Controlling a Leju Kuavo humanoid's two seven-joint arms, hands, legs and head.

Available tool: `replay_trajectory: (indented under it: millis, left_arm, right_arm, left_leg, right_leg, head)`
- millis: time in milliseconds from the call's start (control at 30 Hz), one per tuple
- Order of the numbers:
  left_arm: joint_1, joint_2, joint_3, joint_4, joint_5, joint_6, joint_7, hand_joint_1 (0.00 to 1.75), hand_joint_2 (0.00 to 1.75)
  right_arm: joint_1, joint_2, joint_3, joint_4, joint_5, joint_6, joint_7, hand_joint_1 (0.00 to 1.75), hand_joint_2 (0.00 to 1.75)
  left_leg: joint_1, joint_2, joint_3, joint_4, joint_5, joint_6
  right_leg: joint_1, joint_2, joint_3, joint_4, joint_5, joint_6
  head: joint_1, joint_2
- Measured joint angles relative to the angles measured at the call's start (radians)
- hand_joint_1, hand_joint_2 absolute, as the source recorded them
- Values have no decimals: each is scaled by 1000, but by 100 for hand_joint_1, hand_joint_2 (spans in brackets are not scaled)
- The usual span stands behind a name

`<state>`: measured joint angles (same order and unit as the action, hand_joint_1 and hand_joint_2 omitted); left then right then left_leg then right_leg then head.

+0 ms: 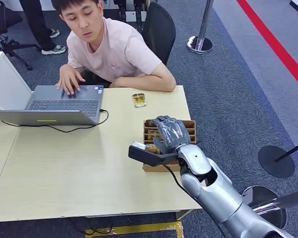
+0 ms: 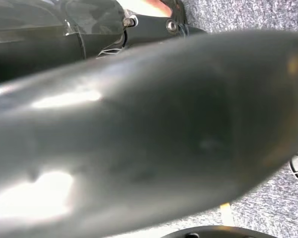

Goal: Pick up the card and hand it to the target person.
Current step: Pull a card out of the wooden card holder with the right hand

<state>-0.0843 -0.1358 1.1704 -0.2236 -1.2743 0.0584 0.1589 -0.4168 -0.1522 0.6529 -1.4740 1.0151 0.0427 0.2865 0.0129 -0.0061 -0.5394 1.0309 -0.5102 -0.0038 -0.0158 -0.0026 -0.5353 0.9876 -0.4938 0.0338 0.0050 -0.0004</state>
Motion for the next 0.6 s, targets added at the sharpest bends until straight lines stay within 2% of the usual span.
replay_trajectory:
  millis: [600]
  left_arm:
    - [0,0,0,5,-8,0,0,0,0]
  right_arm:
    - [-2,-7,23,33,-6,0,21,87,175]
  left_leg:
    - [0,0,0,0,0,0]
  right_leg:
    - [0,0,0,0,0,0]
  head:
    - [0,0]
